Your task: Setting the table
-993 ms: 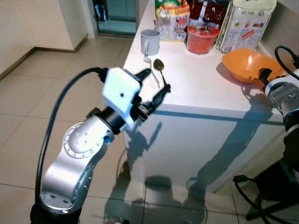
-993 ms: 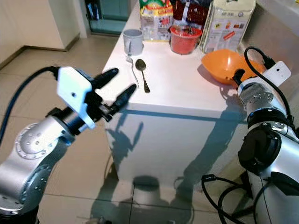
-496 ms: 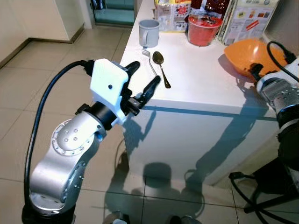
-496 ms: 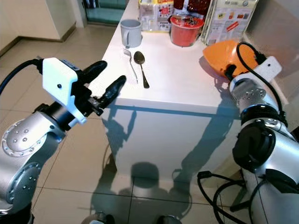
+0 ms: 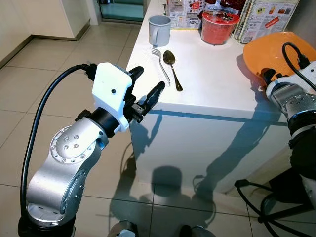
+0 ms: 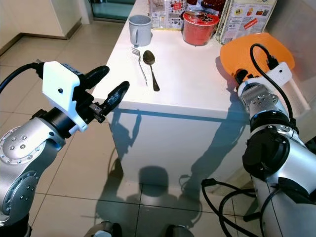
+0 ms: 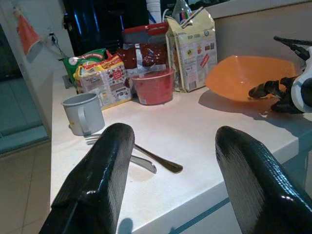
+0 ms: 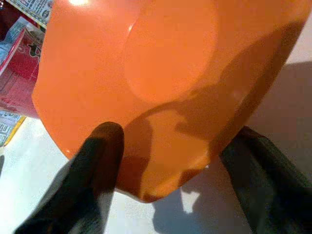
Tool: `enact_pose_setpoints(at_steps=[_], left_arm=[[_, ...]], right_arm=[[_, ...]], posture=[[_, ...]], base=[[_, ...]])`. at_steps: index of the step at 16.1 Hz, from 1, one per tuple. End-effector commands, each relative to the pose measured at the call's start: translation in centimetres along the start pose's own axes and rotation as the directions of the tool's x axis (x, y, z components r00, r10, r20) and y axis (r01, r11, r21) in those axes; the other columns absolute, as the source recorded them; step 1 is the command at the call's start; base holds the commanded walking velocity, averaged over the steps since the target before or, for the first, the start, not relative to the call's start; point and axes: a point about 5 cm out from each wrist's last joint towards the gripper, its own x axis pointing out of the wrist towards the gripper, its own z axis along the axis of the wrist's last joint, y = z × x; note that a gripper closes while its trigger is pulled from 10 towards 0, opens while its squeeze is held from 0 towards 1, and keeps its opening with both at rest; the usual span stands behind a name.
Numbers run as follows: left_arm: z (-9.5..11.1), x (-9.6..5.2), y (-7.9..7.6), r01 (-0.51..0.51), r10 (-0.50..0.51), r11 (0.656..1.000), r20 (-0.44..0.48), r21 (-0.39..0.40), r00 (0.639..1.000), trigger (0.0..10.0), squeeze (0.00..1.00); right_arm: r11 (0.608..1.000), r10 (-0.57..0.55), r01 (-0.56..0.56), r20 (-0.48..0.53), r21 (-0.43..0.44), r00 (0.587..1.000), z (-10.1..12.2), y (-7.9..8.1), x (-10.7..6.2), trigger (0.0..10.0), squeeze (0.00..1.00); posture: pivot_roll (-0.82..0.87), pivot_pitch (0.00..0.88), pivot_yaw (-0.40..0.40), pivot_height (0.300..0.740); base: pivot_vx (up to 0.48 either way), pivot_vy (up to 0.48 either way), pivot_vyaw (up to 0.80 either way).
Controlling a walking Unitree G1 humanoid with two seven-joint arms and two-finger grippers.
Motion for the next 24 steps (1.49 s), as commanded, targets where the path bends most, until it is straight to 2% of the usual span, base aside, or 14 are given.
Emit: enact_pose_setpoints(at_steps=[1,13,17,19,20,22,24], left_arm=[[0.4,-0.2,-0.2,0.008,-0.008,1.000,0.009,0.013,1.000,10.0,0.00],[0.6,0.1,-0.1,0.000,0.000,1.000,0.015,0.023,1.000,10.0,0.00],[0.6,0.2,0.1,-0.004,0.003,1.000,0.019,0.028,1.000,10.0,0.00],[0.4,0.5,0.4,-0.019,0.018,0.999,0.020,0.037,1.000,10.0,0.00],[0.4,0.5,0.5,-0.033,0.032,0.998,0.018,0.045,0.999,10.0,0.00],[-0.3,1.2,2.0,-0.193,0.193,0.979,0.003,0.067,0.981,10.0,0.00],[-0.5,1.5,2.6,-0.261,0.261,0.963,0.011,0.059,0.965,10.0,0.00]], right_arm=[[1.000,-0.016,0.016,-0.011,0.020,1.000,-0.2,0.1,0.0,0.0,0.00],[0.999,-0.007,0.007,-0.006,0.053,1.000,-0.3,0.3,0.0,0.0,0.00],[0.998,-0.005,0.005,-0.004,0.070,1.000,-0.3,0.3,0.0,0.0,0.00],[0.995,-0.005,0.005,-0.001,0.095,1.000,-0.3,0.1,0.0,0.0,0.00],[0.994,0.000,0.000,0.002,0.110,1.000,-0.2,0.1,0.0,0.0,0.00],[0.982,0.070,-0.073,0.023,0.172,0.997,0.0,0.9,0.0,0.0,0.00],[0.973,0.120,-0.124,0.035,0.193,0.992,0.2,1.7,-0.1,0.0,0.00]], posture=[[0.12,0.166,-0.021,0.740],[0.12,0.148,-0.021,0.740],[0.13,0.131,-0.020,0.740],[0.13,0.096,-0.026,0.740],[0.13,0.090,-0.028,0.740],[0.11,0.010,-0.037,0.740],[0.11,0.000,-0.039,0.740]], base=[[0.000,0.000,0.00],[0.000,0.000,0.00],[0.000,0.000,0.00],[0.000,0.000,0.00],[0.000,0.000,0.00],[0.000,0.000,0.00],[0.000,0.000,0.00]])
